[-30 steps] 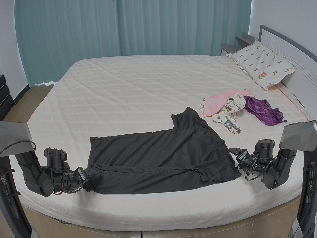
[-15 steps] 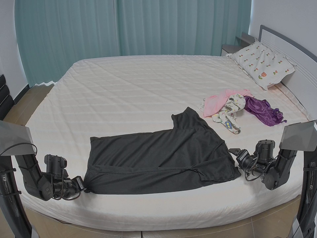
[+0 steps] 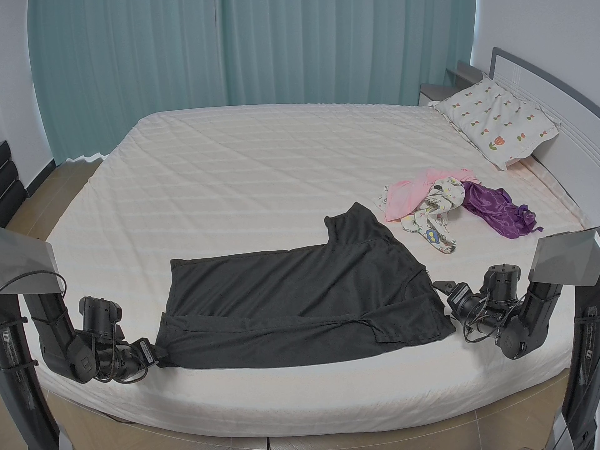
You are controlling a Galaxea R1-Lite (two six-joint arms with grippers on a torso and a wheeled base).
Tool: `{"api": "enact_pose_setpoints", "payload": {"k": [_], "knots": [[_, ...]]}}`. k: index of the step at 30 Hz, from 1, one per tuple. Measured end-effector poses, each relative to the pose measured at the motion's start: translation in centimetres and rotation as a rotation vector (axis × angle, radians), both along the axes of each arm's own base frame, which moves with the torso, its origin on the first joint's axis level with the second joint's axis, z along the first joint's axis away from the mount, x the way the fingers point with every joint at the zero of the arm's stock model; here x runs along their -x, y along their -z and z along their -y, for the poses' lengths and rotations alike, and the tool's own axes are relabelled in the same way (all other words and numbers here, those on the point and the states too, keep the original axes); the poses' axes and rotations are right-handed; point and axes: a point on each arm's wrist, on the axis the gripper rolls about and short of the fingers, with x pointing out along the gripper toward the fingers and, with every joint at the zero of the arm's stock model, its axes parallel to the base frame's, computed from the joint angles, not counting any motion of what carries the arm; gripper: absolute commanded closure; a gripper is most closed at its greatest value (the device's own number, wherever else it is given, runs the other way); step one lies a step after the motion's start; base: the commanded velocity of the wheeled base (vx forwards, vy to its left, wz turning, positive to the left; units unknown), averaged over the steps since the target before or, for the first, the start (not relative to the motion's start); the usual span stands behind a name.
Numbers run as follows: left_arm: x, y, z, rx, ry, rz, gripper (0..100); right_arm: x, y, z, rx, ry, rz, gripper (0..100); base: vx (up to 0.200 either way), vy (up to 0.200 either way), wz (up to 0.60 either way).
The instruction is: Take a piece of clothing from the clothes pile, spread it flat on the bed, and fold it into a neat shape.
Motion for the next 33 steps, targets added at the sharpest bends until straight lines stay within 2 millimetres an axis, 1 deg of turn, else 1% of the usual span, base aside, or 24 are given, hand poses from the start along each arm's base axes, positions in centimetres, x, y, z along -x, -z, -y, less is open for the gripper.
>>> {"api": "enact_pose_setpoints", "payload": {"k": [4,9,12,16,19,21,26,30,33], "knots": [[0.0,-0.6,-0.1,0.025,-0.031,0.019,0,0.0,-0.1,0.0,-0.001,0.000,0.001,0,0.000,0.000,0.00],[-0.8,-2.5,-0.4,0.099,-0.111,0.089,0,0.0,-0.1,0.0,-0.001,0.000,0.003,0,0.000,0.000,0.00],[-1.6,-3.6,-0.4,0.156,-0.090,0.121,0,0.1,-0.2,0.0,-0.001,0.001,0.003,0,0.000,0.000,0.00],[-3.1,-5.0,-0.4,0.249,-0.012,0.167,0,0.1,-0.2,0.0,-0.001,-0.001,0.002,0,0.000,0.000,0.00],[-4.2,-5.5,-0.5,0.265,0.034,0.198,0,0.1,-0.2,-0.1,-0.002,-0.002,0.001,0,0.000,0.000,0.00],[-4.9,-5.3,-0.6,0.242,0.080,0.210,0,0.2,-0.2,-0.1,-0.002,-0.004,0.001,0,0.000,0.000,0.00],[-6.1,-3.7,-1.0,0.182,0.191,0.206,0,0.2,-0.1,-0.2,-0.002,-0.007,-0.002,0,0.000,0.000,0.00],[-6.4,-2.7,-1.5,0.224,0.244,0.198,0,0.3,-0.1,-0.3,-0.001,-0.010,-0.004,0,0.000,0.000,0.00],[-6.4,-2.3,-2.0,0.236,0.246,0.193,0,0.3,-0.1,-0.3,-0.001,-0.011,-0.004,0,0.000,0.000,0.00]]}}
